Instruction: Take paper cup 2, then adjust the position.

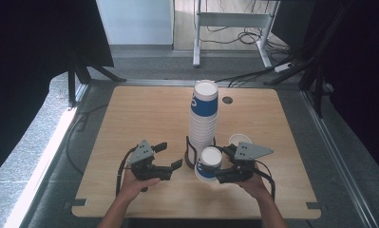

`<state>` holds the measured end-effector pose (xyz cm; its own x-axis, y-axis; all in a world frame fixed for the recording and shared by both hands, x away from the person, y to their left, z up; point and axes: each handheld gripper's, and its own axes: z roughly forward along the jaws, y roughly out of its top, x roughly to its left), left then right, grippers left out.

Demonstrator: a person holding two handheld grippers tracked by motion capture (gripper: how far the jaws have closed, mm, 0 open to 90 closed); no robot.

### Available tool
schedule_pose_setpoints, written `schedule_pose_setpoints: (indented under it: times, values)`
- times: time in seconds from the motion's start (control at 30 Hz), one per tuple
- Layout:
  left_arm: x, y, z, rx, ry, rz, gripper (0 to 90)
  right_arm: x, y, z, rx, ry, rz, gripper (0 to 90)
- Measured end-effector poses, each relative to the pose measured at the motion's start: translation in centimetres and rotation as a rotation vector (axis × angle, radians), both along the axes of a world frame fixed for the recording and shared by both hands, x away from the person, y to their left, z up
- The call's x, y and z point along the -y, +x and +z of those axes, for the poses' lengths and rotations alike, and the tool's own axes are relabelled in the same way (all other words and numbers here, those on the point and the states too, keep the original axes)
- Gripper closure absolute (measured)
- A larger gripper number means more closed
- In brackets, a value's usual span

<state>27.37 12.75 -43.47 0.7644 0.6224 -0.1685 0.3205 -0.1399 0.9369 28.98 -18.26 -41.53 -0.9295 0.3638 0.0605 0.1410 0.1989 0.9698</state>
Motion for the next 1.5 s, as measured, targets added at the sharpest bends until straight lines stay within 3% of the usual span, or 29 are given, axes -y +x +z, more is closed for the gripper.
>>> schedule_pose_setpoints:
  times: [0.27,0.63,0.77,0.87,1.03,1.27,1.5]
  values:
    - [0.1,-0.9,-0.4,-0.012,0.004,-0.023,14.3,-1.1,0.0,-1.3,-0.017,0.029,-0.008,28.8]
    - [0.2,-1.4,-1.0,-0.029,0.031,-0.054,12.5,-2.5,0.1,-2.7,-0.040,0.001,-0.014,28.9]
    - [0.8,-1.6,-1.3,-0.028,0.066,-0.081,11.6,-2.9,0.2,-3.0,-0.045,-0.002,-0.017,28.9]
    - [1.3,-1.7,-1.4,-0.029,0.090,-0.111,10.8,-3.1,0.2,-3.1,-0.047,0.000,-0.020,28.9]
    - [1.8,-1.9,-1.6,-0.044,0.079,-0.144,10.1,-3.0,0.2,-3.1,-0.047,0.008,-0.032,28.8]
    - [2.7,-2.1,-2.0,-0.049,0.097,-0.147,9.1,-3.0,0.1,-3.0,-0.044,0.019,-0.038,28.9]
    - [4.3,-2.1,-2.2,-0.024,0.152,-0.154,6.6,-3.5,-0.1,-2.9,-0.033,0.029,-0.034,28.8]
